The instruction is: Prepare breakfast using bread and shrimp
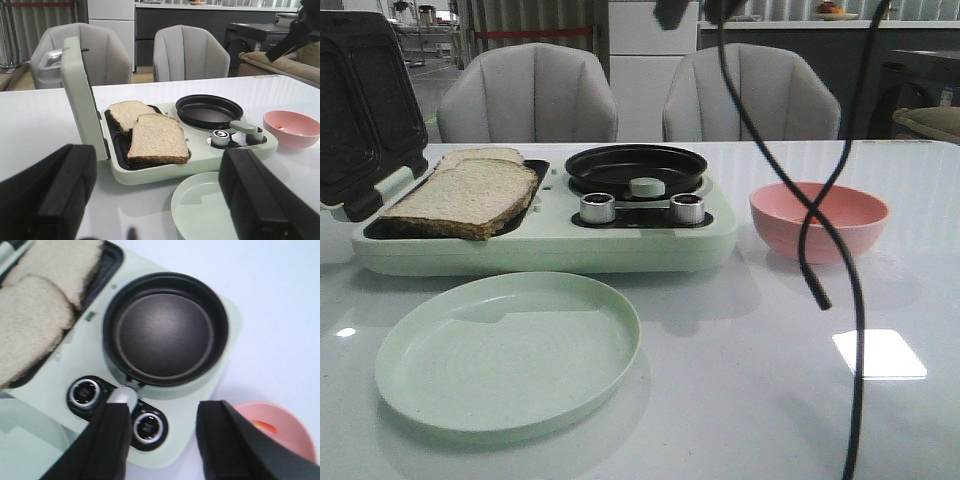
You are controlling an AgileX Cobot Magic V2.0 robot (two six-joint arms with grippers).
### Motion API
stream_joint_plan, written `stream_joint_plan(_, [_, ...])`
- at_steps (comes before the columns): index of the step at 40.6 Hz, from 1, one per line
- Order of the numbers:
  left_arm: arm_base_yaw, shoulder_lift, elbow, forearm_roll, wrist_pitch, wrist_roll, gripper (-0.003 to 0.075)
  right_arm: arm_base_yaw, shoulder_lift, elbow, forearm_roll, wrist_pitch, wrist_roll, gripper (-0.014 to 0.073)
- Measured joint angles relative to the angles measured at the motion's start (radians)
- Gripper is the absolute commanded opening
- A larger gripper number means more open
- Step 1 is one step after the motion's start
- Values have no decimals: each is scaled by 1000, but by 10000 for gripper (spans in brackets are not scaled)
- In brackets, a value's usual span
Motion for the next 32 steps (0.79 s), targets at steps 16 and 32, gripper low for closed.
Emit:
stream_joint_plan(16, [0,0,0,0,0,0,564,0,-401,483,-37,-209,90,428])
stream_joint_plan(32, [0,0,0,0,-5,0,564,0,-882,1030,-18,-511,93,428])
